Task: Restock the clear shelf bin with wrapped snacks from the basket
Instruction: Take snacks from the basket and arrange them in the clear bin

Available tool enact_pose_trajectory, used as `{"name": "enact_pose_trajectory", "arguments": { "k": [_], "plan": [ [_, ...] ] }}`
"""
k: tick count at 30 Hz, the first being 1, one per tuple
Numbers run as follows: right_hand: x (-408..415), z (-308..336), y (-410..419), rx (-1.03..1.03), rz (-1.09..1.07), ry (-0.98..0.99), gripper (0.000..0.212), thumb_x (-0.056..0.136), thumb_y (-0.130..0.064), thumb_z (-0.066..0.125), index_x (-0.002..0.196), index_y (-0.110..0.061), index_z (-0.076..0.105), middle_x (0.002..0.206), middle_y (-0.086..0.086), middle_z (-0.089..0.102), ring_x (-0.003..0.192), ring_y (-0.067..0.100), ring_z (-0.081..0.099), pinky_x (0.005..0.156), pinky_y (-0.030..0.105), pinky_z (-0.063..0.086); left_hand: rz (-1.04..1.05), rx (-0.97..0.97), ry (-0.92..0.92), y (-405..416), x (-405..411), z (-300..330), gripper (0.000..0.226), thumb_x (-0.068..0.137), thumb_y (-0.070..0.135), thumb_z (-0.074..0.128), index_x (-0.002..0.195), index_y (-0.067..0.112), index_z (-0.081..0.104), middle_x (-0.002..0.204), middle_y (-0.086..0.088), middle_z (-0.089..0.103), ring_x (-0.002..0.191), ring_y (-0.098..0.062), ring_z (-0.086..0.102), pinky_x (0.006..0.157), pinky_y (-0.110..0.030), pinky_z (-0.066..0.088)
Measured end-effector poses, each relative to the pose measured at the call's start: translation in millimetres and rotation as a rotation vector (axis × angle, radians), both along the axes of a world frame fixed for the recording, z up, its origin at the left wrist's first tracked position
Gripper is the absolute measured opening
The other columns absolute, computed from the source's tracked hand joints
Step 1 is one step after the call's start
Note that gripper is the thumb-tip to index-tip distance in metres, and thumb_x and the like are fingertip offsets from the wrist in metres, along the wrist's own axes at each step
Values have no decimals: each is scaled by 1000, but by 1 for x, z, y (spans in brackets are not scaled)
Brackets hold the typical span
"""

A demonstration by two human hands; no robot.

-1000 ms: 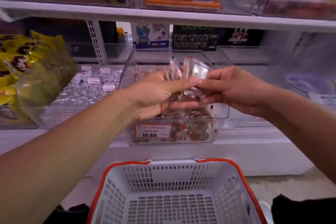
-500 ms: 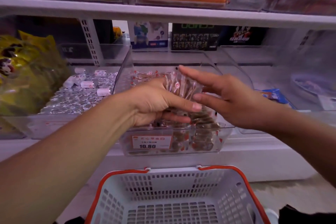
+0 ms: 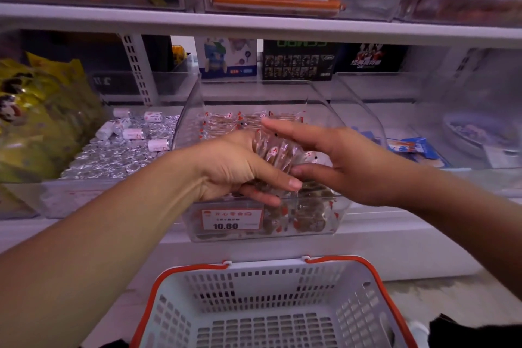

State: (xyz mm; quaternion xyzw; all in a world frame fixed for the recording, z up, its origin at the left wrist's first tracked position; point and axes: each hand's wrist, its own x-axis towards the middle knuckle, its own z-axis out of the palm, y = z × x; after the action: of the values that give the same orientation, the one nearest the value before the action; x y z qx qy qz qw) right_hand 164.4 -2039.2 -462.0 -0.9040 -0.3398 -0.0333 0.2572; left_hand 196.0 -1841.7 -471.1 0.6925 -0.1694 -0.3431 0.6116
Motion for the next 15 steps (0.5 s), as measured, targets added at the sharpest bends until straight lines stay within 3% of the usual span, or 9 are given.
{"name": "enact_pose_trajectory", "arguments": {
  "k": [3, 6, 9, 12, 15],
  "plan": [
    [2, 9, -1, 17, 13, 30, 81, 81, -14, 79, 149, -31, 38, 144, -16, 51, 130, -3, 47, 108, 24, 41, -32, 19, 32, -2, 0, 5, 42, 55, -6, 80, 90, 16, 75, 87, -6, 76, 81, -20, 75, 56, -27, 59],
    [5, 19, -5, -42, 18, -21, 67, 71, -20, 87, 130, -29, 58, 122, -17, 63, 111, 1, 59, 94, 23, 48, -30, -9, 76, -6, 0, 11, 58, 55, -11, 77, 109, 5, 67, 93, -9, 76, 86, -24, 75, 59, -28, 61],
    [4, 24, -6, -139, -22, -81, 52, 61, -25, 84, 109, -26, 64, 99, -13, 66, 89, 5, 62, 77, 26, 49, -24, -48, 109, -9, 6, 14, 72, 56, -11, 78, 124, 3, 57, 106, -15, 73, 96, -30, 73, 61, -29, 61],
    [2, 30, -14, -150, -94, -87, 46, 56, -39, 76, 98, -28, 61, 83, -16, 66, 75, 2, 61, 63, 15, 44, -64, -149, 126, -7, 14, 18, 65, 66, -4, 78, 126, 7, 55, 115, -16, 72, 100, -29, 72, 69, -29, 62],
    [3, 40, -33, -88, -196, -85, 43, 58, -39, 77, 96, -27, 62, 79, -12, 68, 70, 6, 63, 62, 24, 49, 36, -304, 133, -6, 24, 18, 59, 75, 7, 65, 133, 7, 54, 125, -16, 67, 103, -27, 70, 76, -35, 60]
  ]
}}
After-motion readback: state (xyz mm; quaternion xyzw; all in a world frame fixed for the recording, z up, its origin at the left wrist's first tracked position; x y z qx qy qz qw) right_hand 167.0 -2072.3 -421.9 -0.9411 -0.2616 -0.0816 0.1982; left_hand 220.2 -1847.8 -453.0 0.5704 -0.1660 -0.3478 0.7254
